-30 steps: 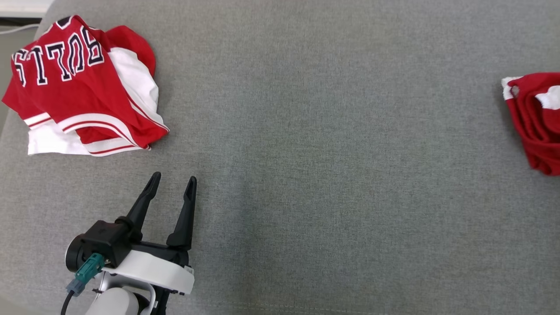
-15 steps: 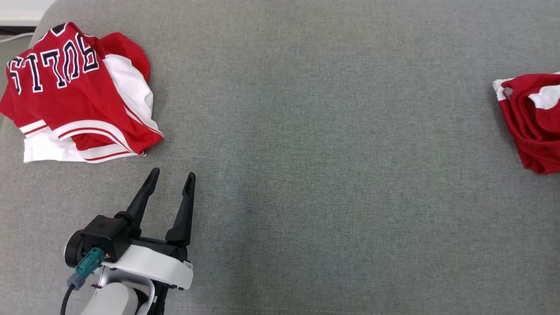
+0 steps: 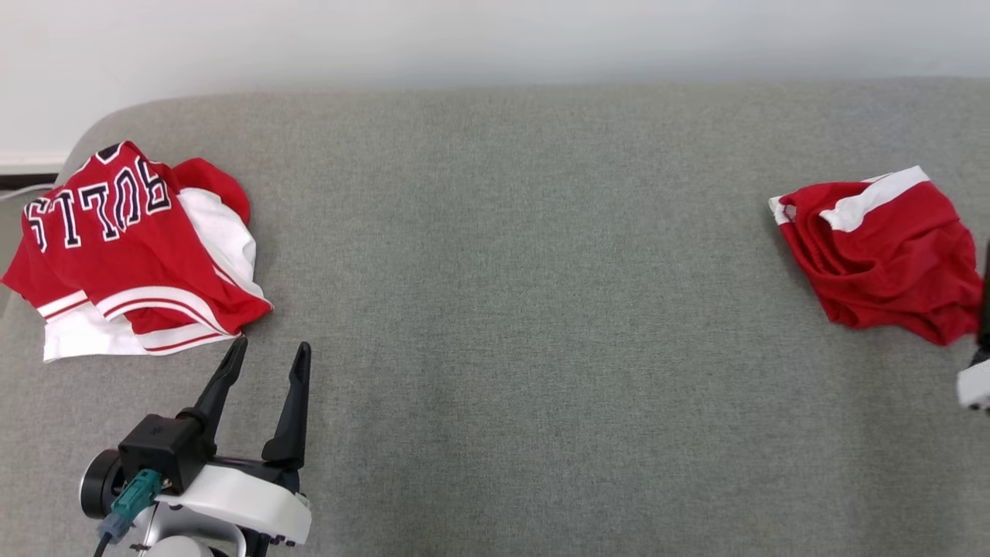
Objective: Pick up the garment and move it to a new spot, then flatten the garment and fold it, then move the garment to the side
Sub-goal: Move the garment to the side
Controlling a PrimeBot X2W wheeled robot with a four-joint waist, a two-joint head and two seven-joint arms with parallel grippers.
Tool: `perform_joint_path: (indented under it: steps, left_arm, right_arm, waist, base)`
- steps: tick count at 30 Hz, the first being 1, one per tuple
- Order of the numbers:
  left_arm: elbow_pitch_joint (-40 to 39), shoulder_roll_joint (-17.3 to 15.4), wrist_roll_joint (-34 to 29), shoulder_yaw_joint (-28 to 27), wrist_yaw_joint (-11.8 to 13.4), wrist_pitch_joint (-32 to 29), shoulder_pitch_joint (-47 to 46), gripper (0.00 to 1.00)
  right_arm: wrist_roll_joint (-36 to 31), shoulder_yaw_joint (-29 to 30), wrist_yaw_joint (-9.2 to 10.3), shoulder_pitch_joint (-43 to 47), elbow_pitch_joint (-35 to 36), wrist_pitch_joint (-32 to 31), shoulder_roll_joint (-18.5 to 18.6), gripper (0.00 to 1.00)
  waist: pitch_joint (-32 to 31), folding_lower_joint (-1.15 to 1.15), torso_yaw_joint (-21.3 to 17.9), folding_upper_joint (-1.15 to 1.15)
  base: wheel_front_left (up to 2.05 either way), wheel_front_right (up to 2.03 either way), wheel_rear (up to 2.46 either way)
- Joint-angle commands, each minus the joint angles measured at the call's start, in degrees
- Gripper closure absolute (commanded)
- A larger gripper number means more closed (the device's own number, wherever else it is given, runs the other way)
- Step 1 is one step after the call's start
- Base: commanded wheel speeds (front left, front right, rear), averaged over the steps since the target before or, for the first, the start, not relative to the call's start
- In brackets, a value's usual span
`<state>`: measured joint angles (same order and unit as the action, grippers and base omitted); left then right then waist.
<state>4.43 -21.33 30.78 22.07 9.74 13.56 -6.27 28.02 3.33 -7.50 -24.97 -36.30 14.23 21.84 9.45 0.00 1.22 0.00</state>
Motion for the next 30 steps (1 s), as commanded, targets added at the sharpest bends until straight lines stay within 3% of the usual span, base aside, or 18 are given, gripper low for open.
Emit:
perform_joint_path:
  steps: [1,7,12,19,30]
  left_arm:
    - [-1.4,-1.8,-0.1,-2.5,0.8,-0.1,-0.8,0.0]
    - [-2.3,-2.6,0.1,-2.9,2.2,-0.9,1.3,0.0]
    - [-2.6,-3.4,0.7,-2.9,2.1,-1.4,3.2,0.0]
    - [-3.3,-4.9,0.2,-2.7,3.0,-2.3,5.6,0.0]
    - [-4.7,-4.7,-0.1,-1.3,4.2,-3.0,8.4,0.0]
  right_arm:
    - [-3.1,0.3,0.01,2.9,4.3,0.8,-0.8,0.0]
    - [-15.0,2.6,0.01,12.0,17.4,0.8,-10.3,0.0]
    - [-20.8,1.7,0.01,17.8,23.5,0.8,-14.6,0.0]
    - [-24.2,0.7,0.01,23.9,27.9,-0.1,-17.4,0.0]
    - [-25.5,1.1,0.01,30.4,34.3,-3.7,-18.7,0.0]
  waist:
    - [-2.4,0.0,-1.0,0.0]
    - [-5.7,0.0,-1.3,0.0]
    - [-8.0,0.0,-0.9,0.0]
    - [-10.4,0.0,0.1,0.0]
    - [-12.4,0.0,0.5,0.0]
  base:
    - [0.0,0.0,0.0]
    - [0.0,0.0,0.0]
    - [0.0,0.0,0.0]
    - [0.0,0.0,0.0]
    - [0.0,0.0,0.0]
